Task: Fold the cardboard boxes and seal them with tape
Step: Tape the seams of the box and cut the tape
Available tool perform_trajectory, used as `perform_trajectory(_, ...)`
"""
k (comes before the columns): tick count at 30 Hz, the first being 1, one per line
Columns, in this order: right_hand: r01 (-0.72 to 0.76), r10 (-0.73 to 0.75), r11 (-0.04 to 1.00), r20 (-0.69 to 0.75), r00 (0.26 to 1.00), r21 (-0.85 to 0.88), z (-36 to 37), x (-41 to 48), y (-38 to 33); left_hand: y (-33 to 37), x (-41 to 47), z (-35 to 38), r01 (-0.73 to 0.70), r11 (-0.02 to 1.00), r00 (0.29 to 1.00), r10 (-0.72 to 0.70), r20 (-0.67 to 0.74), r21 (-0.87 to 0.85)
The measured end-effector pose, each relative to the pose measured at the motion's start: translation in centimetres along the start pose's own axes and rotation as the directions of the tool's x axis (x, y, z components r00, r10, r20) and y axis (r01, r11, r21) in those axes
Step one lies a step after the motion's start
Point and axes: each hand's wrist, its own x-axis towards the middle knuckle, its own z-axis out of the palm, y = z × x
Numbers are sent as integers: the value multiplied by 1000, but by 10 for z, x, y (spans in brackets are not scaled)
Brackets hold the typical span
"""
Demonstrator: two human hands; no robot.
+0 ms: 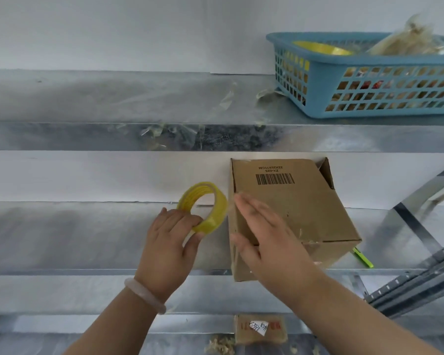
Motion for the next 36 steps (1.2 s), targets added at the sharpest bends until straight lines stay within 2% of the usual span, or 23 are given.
perform_trajectory(2, -67, 71, 990, -32, 997, 122, 3, 9, -6, 17, 11, -11, -58, 998, 998, 57, -10, -35)
perform_trajectory(6, -130, 200, 948, -226, 953, 290, -1, 10, -6, 28, 13, -22, -85, 994, 996, 87, 36, -66)
perform_trajectory(10, -149, 276, 885, -239, 931, 441, -7, 6, -11, 31, 16, -31, -120, 991, 987, 126, 98, -56)
perform_trajectory(12, -165, 304, 857, -220, 927, 488, -12, 6, -14, 30, 18, -36, -138, 989, 984, 143, 109, -51)
perform_trajectory(16, -206, 391, 724, -145, 909, 659, -22, 0, -21, 30, 21, -45, -168, 983, 974, 177, 139, -80)
perform_trajectory(19, -241, 454, 647, -110, 884, 724, -23, -6, -29, 37, 22, -51, -197, 977, 970, 206, 129, -75)
perform_trajectory(22, -214, 535, 484, -93, 840, 849, -21, -11, -36, 46, 26, -60, -219, 973, 962, 229, 152, -77)
perform_trajectory(25, -165, 609, 314, -65, 791, 935, -22, -14, -40, 53, 32, -66, -241, 971, 950, 234, 207, 8)
perform_trajectory(30, -118, 654, 176, -26, 756, 977, -26, -20, -44, 60, 35, -64, -167, 986, 954, 155, 255, 27)
perform_trajectory(33, -105, 653, 112, 6, 757, 988, -31, -22, -43, 67, 38, -67, -77, 996, 962, 60, 266, 52)
perform_trajectory(36, -132, 622, 33, 83, 779, 991, -44, -24, -36, 70, 39, -68, -38, 996, 946, 61, 318, -78)
